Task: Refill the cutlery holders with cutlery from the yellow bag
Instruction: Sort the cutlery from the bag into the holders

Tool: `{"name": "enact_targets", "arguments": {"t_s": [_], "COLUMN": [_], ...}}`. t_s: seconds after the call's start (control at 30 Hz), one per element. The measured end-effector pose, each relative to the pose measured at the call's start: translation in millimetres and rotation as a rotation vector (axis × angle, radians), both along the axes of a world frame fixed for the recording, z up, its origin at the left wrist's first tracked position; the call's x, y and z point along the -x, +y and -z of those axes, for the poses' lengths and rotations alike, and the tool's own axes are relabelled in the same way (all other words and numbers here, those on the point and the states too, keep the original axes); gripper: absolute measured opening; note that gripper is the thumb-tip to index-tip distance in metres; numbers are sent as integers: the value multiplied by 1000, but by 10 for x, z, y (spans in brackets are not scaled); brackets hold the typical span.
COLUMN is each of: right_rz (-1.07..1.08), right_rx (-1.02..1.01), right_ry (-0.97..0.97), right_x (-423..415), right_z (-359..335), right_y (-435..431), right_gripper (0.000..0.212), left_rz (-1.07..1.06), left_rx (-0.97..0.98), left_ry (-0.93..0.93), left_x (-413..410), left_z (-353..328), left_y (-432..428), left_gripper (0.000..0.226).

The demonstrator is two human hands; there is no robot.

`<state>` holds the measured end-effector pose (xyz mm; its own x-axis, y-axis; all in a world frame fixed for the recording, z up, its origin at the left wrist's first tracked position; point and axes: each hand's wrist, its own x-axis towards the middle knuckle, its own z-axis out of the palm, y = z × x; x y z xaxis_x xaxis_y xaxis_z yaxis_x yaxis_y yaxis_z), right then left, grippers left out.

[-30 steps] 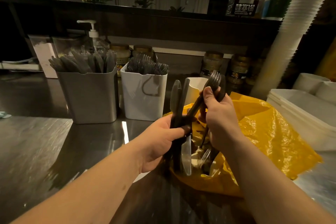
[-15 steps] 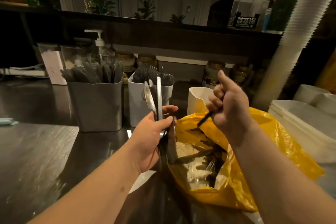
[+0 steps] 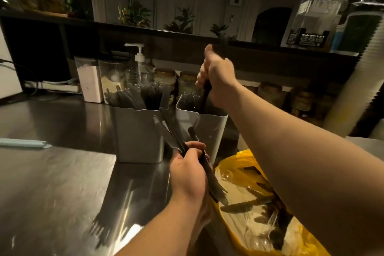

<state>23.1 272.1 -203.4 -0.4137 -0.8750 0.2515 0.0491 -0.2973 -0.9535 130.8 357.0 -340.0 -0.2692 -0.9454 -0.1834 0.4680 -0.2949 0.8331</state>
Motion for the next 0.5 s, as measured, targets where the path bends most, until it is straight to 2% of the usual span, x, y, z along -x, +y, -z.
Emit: {"name": "enact_targets", "arguments": {"t_s": [0.07, 0.13, 0.27, 0.3, 0.33, 0.43, 0.47, 0.5], "right_rz": [75, 136, 195, 200, 217, 277, 284, 264], "right_rx": [-138, -123, -97, -131, -203, -594, -690, -738], "right_ry": [302, 518, 666, 717, 796, 1186, 1248, 1226], "right_x": [-10, 31, 183, 216, 255, 266, 255, 258], "right_z": [48, 29, 76, 107, 142, 193, 208, 212], "right_y": [-5, 8, 17, 15, 9, 55, 80, 100], "right_gripper": [42, 35, 20, 29, 47, 104, 115, 124], "left_rz": [-31, -32, -14, -9, -8, -8, -7, -5], "left_rx": [1, 9, -2, -1, 1, 13, 14, 12], "left_ry": [-24, -54, -63, -61, -58, -65, -64, -60], "left_x": [-6, 7, 23, 25, 25, 22, 19, 18], "left_z": [-19, -18, -6, -15, -22, -50, -53, -58], "left_y": [-1, 0, 15, 23, 31, 49, 49, 51], "left_gripper": [18, 15, 16, 16, 16, 14, 13, 13]}}
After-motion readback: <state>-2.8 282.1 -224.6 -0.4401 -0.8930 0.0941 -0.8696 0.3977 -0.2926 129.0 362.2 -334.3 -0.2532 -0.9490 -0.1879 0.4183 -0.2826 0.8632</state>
